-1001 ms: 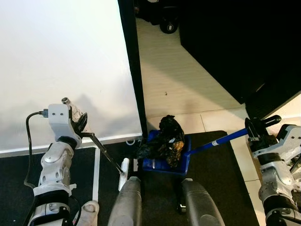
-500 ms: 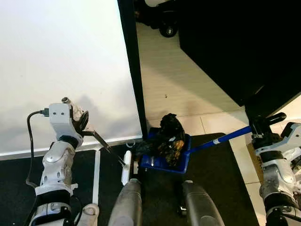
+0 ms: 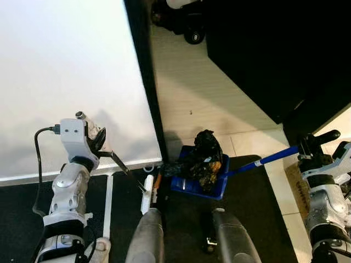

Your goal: Sweep floor

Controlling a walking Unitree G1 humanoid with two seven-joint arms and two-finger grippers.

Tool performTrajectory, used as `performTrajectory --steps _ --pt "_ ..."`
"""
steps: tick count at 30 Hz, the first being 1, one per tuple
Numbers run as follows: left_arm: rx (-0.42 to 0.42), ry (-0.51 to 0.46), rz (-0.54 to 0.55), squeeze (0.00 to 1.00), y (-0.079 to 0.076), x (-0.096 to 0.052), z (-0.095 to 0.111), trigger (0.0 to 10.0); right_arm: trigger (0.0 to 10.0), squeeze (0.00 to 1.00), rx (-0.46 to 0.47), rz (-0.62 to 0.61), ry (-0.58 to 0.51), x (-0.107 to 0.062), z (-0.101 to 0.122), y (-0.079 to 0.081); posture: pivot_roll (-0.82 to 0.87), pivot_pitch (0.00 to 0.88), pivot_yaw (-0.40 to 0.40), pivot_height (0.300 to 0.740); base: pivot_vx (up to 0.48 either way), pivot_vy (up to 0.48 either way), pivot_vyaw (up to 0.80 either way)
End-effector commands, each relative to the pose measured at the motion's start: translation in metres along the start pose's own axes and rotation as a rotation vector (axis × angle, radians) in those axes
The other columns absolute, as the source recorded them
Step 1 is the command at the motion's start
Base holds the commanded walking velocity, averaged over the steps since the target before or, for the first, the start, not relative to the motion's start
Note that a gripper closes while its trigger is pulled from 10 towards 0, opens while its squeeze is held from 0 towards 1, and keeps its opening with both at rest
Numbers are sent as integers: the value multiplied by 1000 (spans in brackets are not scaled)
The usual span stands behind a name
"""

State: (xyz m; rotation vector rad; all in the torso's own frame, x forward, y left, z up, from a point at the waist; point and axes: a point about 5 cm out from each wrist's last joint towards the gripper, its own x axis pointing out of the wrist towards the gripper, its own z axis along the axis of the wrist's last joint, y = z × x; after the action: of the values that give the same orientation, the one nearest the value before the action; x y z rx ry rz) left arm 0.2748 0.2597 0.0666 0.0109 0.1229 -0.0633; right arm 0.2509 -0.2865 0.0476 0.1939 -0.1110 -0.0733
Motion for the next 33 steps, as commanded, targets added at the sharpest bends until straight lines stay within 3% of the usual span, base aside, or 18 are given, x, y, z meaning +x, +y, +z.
performTrajectory --steps 1,9,33 --pt "-1 -28 -9 0 -2 2 4 10000 10000 0 -13 18 -74 8 13 4 13 81 28 740 0 -382 0" --pt "-12 -34 -9 0 -5 3 3 10000 10000 0 -25 59 -82 16 15 13 5 78 17 740 0 -431 0" --pt "-25 -40 7 0 -4 2 0 10000 10000 0 -61 100 -75 19 20 14 -13 55 2 740 0 -431 0"
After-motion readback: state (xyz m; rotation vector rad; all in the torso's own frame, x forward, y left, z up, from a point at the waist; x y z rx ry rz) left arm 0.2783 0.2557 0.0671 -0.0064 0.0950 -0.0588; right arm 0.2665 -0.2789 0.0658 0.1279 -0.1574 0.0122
